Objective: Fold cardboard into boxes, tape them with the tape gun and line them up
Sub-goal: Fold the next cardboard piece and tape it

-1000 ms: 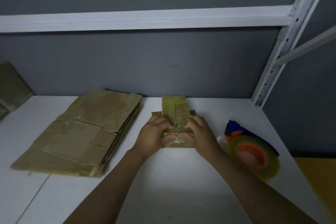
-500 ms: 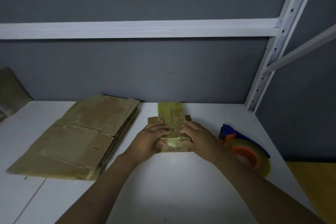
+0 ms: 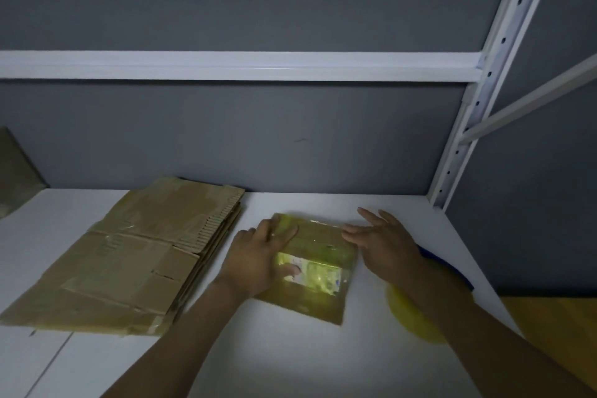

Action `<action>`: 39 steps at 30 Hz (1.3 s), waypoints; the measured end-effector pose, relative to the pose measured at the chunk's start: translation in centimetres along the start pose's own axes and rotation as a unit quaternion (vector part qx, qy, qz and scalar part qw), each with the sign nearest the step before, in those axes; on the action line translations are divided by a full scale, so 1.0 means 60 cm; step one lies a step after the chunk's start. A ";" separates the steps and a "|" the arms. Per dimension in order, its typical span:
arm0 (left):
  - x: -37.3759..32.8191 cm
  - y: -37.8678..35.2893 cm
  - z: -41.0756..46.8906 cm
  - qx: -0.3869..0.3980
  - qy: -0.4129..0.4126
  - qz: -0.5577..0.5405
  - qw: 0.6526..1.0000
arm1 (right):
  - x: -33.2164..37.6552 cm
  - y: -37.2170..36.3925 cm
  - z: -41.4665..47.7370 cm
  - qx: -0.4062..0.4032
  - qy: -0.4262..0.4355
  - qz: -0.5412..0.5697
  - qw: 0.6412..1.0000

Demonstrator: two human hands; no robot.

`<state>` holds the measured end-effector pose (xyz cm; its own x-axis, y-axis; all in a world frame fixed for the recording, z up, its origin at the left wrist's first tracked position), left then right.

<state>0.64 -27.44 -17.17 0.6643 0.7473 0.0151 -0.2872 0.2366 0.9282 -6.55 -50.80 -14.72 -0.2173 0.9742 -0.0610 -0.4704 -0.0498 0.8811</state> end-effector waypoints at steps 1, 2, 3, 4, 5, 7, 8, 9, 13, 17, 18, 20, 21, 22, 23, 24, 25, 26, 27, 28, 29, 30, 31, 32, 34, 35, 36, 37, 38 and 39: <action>-0.012 0.004 -0.008 -0.031 -0.001 0.019 0.999 | 0.012 0.006 0.000 0.009 -0.019 -0.021 1.000; -0.025 0.008 -0.015 -0.066 -0.002 0.039 0.997 | 0.027 0.009 0.000 0.026 -0.050 -0.012 0.998; -0.039 0.014 -0.019 -0.085 0.003 0.053 0.995 | 0.041 0.010 -0.001 0.045 -0.093 0.026 0.994; -0.050 0.022 -0.022 -0.100 0.006 0.062 0.993 | 0.054 0.006 -0.003 0.060 -0.121 0.055 0.989; -0.057 0.027 -0.023 -0.101 0.009 0.065 0.993 | 0.068 -0.001 -0.003 0.071 -0.126 0.068 0.987; -0.061 0.021 -0.018 -0.077 0.004 0.055 0.995 | 0.094 -0.017 -0.002 0.078 -0.099 0.077 0.989; -0.062 0.016 -0.014 -0.051 -0.007 0.039 0.998 | 0.101 -0.024 -0.002 0.082 -0.077 0.067 0.991; -0.064 0.011 -0.011 -0.020 -0.015 0.018 1.000 | 0.105 -0.032 -0.002 0.089 -0.061 0.052 0.993; -0.054 -0.011 -0.004 0.033 -0.015 -0.030 0.999 | 0.104 -0.033 0.003 0.105 -0.054 0.031 0.993; -0.035 0.000 0.003 0.064 0.063 -0.023 0.996 | 0.071 -0.038 0.013 0.127 -0.194 0.095 0.968; -0.035 0.001 0.002 0.067 0.085 -0.034 0.994 | 0.067 -0.040 0.014 0.118 -0.225 0.114 0.960; -0.040 0.001 -0.003 0.059 0.127 -0.062 0.988 | 0.069 -0.042 0.014 0.101 -0.266 0.144 0.948; -0.043 0.001 -0.007 0.050 0.152 -0.082 0.984 | 0.072 -0.041 0.012 0.093 -0.281 0.158 0.942; -0.045 0.002 -0.011 0.042 0.178 -0.104 0.978 | 0.076 -0.041 0.009 0.086 -0.296 0.172 0.936; -0.046 0.004 -0.015 0.034 0.200 -0.127 0.971 | 0.079 -0.044 0.004 0.079 -0.310 0.186 0.929; -0.046 0.005 -0.020 0.026 0.219 -0.152 0.963 | 0.080 -0.044 -0.002 0.071 -0.326 0.205 0.920; -0.045 0.005 -0.025 0.016 0.235 -0.178 0.955 | 0.080 -0.044 -0.009 0.064 -0.346 0.233 0.907; -0.043 0.004 -0.030 0.004 0.249 -0.205 0.947 | 0.080 -0.042 -0.015 0.057 -0.368 0.263 0.890; -0.039 0.003 -0.035 -0.010 0.263 -0.235 0.936 | 0.080 -0.037 -0.019 0.053 -0.389 0.288 0.873; -0.035 0.001 -0.040 -0.021 0.281 -0.267 0.921 | 0.080 -0.032 -0.022 0.053 -0.406 0.298 0.863; -0.033 0.001 -0.043 -0.030 0.298 -0.293 0.908 | 0.079 -0.026 -0.024 0.054 -0.419 0.299 0.856; -0.031 -0.001 -0.046 -0.035 0.310 -0.305 0.900 | 0.079 -0.022 -0.028 0.057 -0.433 0.297 0.849; -0.032 -0.001 -0.048 -0.038 0.320 -0.305 0.896 | 0.080 -0.020 -0.032 0.058 -0.447 0.302 0.840; -0.035 0.000 -0.050 -0.039 0.330 -0.295 0.896 | 0.080 -0.020 -0.035 0.059 -0.458 0.309 0.831; -0.038 0.000 -0.052 -0.040 0.350 -0.259 0.899 | 0.081 -0.022 -0.040 0.060 -0.468 0.301 0.829; -0.037 0.000 -0.052 -0.038 0.358 -0.241 0.901 | 0.079 -0.022 -0.040 0.066 -0.467 0.284 0.835; -0.036 0.004 -0.053 -0.029 0.364 -0.222 0.904 | 0.078 -0.021 -0.040 0.075 -0.464 0.270 0.840; -0.035 0.009 -0.054 -0.011 0.364 -0.202 0.909 | 0.075 -0.020 -0.037 0.078 -0.459 0.264 0.845; -0.035 0.015 -0.055 0.009 0.360 -0.179 0.916 | 0.074 -0.016 -0.035 0.076 -0.454 0.262 0.848; -0.035 0.021 -0.056 0.024 0.352 -0.151 0.923 | 0.074 -0.012 -0.034 0.065 -0.447 0.272 0.850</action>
<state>-3.44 -26.66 -17.30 0.0907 0.8743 -0.4768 -0.1193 0.4848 0.8664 -8.94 -46.87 -16.60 0.3918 0.5952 0.7016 -0.3974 -0.5783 0.7125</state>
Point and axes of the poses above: each hand's wrist, its own z-axis towards the middle knuckle, its own y-axis out of the back of the hand, x = y × z, the point moved 3 cm from there along z, towards the middle knuckle, and after that the axes turned 13 degrees about -x, right-handed, at the moved point
